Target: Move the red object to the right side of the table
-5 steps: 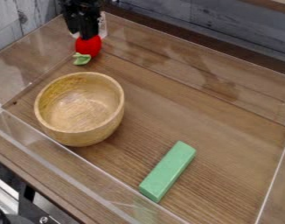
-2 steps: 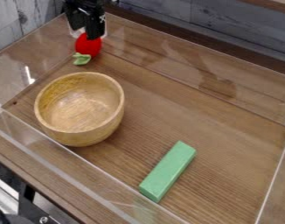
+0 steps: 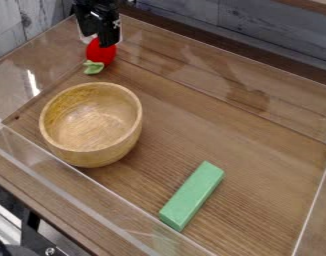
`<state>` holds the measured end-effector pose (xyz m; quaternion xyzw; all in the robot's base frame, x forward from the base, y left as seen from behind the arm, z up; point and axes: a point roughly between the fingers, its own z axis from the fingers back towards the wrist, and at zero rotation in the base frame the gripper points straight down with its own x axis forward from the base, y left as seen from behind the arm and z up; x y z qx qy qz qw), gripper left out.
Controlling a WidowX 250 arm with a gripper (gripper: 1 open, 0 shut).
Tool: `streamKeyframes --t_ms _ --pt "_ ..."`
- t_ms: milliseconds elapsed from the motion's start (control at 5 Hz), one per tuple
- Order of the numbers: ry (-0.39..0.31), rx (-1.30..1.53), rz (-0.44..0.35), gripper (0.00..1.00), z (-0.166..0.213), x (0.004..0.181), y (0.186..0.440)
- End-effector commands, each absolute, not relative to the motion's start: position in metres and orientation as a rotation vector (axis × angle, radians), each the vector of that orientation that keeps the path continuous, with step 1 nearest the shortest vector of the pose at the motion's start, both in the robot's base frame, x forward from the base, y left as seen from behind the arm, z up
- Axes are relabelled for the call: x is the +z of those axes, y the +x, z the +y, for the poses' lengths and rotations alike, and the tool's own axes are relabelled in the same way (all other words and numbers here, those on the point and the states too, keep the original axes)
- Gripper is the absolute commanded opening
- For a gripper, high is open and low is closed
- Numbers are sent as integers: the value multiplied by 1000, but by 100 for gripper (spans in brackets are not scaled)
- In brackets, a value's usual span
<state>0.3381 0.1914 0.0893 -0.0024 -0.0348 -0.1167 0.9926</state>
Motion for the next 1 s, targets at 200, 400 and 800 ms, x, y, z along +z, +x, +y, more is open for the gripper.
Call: streamKeyframes --t_ms 200,400,800 --pt "31 -227 -118 100 206 94 342" --pt "23 -216 -124 100 213 94 343" --pt "17 -174 -146 0 202 110 343"
